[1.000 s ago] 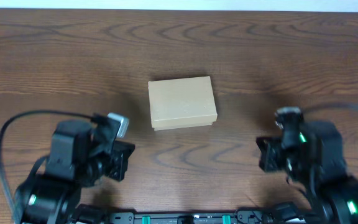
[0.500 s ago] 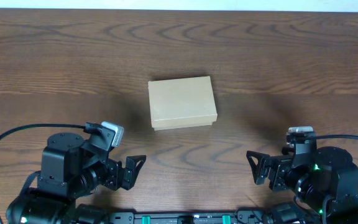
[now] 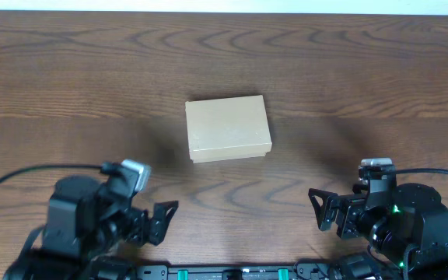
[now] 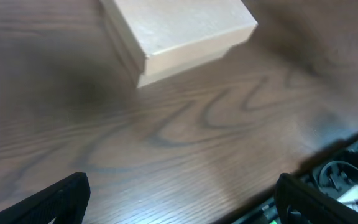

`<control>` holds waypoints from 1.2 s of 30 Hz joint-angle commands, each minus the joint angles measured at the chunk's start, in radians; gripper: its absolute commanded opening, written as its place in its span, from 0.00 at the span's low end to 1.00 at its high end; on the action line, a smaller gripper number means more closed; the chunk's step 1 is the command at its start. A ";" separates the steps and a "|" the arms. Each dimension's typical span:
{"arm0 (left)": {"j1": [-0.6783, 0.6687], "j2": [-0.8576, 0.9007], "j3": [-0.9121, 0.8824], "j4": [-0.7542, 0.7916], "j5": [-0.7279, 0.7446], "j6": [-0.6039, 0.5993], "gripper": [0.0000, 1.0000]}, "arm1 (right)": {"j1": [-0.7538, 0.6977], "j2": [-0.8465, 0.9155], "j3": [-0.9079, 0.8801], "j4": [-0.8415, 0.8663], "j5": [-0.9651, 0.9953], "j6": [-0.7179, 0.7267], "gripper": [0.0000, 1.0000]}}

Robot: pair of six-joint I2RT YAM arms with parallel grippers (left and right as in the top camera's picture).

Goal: Pack container

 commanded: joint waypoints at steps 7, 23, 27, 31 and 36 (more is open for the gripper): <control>0.172 -0.415 -0.232 0.152 -0.103 0.114 0.95 | 0.010 -0.002 -0.010 -0.004 0.006 0.003 0.99; 0.217 -0.569 -0.797 0.741 -0.027 -0.005 0.95 | 0.010 -0.002 -0.010 -0.004 0.006 0.003 0.99; 0.217 -0.569 -0.835 0.807 -0.027 -0.031 0.95 | 0.010 -0.002 -0.010 -0.004 0.006 0.003 0.99; 0.217 -0.569 -0.837 0.807 -0.035 -0.012 0.95 | 0.010 -0.002 -0.010 -0.004 0.006 0.003 0.99; 0.217 -0.568 -0.837 0.807 -0.035 -0.012 0.95 | 0.010 -0.002 -0.010 -0.004 0.006 0.003 0.99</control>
